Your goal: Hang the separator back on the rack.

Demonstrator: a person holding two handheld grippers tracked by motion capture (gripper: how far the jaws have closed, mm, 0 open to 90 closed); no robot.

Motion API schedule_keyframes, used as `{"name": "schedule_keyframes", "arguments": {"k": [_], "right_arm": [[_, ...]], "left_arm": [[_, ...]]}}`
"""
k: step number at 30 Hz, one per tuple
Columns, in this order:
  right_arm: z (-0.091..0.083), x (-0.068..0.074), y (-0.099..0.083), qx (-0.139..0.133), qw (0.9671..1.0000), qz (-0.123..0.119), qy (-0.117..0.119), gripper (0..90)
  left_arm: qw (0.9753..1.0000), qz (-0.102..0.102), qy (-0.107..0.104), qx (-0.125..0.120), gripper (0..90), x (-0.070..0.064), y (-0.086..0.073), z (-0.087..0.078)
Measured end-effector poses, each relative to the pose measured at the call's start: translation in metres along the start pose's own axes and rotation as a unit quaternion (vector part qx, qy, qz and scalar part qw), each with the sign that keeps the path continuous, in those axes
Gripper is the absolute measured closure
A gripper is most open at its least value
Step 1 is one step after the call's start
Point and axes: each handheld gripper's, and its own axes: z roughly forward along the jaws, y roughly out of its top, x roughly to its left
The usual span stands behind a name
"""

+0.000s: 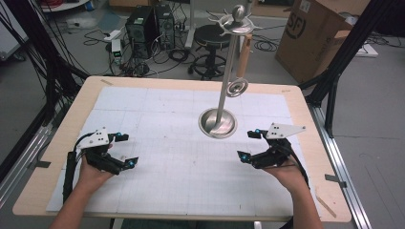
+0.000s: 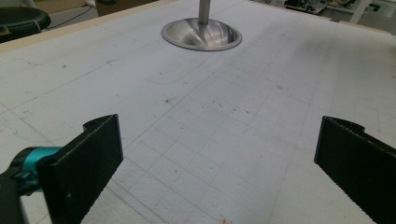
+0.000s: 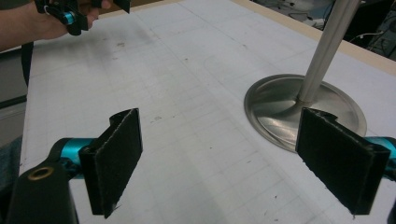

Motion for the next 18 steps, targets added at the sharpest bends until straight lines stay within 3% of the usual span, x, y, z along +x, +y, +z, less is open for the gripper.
{"name": "schedule_keyframes", "arguments": {"k": [18], "right_arm": [[-0.0026,-0.0034,-0.0018,-0.001,1.0000,0.007,-0.007,13.9]], "left_arm": [[1.0000,0.000,0.001,-0.001,1.7,0.0003,-0.0001,0.0002]]}}
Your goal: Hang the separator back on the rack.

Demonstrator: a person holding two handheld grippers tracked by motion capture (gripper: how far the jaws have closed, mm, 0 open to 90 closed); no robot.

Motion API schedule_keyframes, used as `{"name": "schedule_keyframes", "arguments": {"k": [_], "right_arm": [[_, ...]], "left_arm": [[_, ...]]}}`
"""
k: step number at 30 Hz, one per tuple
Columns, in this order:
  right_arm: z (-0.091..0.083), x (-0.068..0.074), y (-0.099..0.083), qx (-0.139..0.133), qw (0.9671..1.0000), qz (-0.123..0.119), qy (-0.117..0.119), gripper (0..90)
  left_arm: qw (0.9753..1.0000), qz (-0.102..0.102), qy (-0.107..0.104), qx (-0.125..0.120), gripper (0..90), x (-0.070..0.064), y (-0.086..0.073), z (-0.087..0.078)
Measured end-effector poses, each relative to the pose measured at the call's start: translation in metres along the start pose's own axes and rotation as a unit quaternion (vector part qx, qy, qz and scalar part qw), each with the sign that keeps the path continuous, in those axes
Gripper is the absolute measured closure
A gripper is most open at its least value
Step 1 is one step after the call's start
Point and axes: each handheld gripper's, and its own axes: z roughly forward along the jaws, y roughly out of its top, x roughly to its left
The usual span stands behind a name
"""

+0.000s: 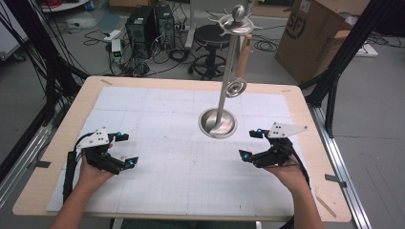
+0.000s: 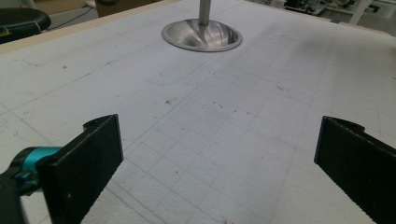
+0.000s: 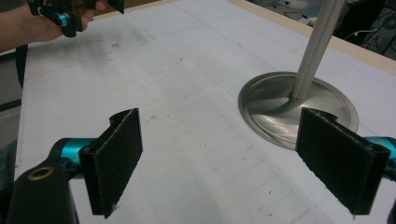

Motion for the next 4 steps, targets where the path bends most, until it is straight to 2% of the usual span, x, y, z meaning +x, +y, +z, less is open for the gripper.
{"name": "schedule_keyframes", "arguments": {"k": [4], "right_arm": [[-0.0007,-0.0006,-0.0004,0.000,1.0000,0.003,0.001,13.9]], "left_arm": [[1.0000,0.001,0.002,0.002,1.7,-0.0007,0.0004,-0.0006]]}}
